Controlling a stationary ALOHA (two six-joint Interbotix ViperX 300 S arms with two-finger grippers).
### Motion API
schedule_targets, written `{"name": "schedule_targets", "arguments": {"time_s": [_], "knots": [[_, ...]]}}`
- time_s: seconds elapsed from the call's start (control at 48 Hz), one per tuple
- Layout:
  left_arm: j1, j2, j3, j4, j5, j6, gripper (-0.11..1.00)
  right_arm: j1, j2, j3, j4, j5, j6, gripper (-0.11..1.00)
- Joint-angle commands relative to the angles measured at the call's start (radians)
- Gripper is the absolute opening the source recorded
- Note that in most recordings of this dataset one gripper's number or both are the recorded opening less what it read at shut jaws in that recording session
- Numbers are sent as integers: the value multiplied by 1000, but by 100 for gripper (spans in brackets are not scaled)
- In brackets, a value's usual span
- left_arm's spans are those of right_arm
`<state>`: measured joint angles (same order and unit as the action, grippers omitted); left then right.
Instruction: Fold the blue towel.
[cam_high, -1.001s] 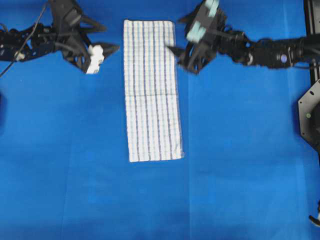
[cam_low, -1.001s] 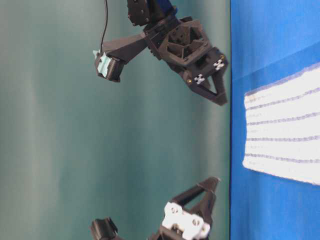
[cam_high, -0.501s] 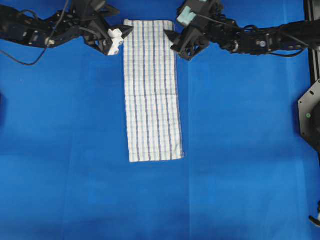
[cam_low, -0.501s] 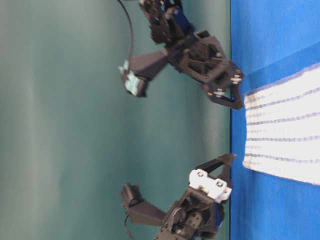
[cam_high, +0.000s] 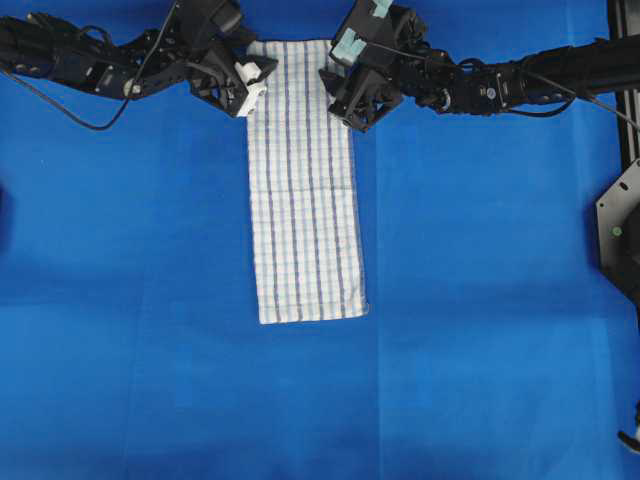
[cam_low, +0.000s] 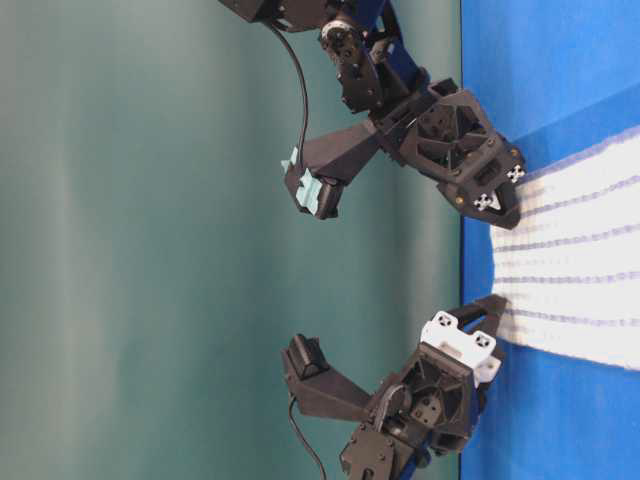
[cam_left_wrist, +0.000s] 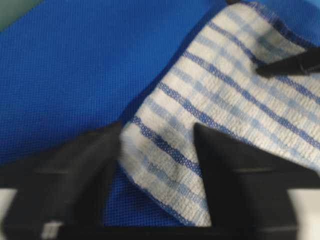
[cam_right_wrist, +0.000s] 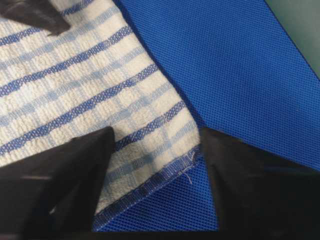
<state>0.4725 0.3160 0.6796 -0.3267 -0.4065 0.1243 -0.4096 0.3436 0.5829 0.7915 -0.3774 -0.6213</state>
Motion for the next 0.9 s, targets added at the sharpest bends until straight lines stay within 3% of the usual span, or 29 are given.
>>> {"name": "schedule_targets", "arguments": {"time_s": [0.0,0.125,0.229,0.542,0.647,0.876], "knots": [[-5,-15,-15,3,-11,2,33,-3,-14,-14,-3,8,-3,39],[-5,-14,-15,3,-12,3,3,-3,-15,-17,-17,29,-3,13],[-9,-15,-17,5,-21,3,0,-2,-14,-18,-25,43,-3,1],[-12,-49,-29,3,-20,40,0,2,-57,-9,-25,54,-2,-1],[-12,-107,-31,5,9,94,0,2,-106,5,-25,54,-2,-1],[-14,-256,-26,6,103,101,0,11,-230,60,-21,54,6,-1]]}}
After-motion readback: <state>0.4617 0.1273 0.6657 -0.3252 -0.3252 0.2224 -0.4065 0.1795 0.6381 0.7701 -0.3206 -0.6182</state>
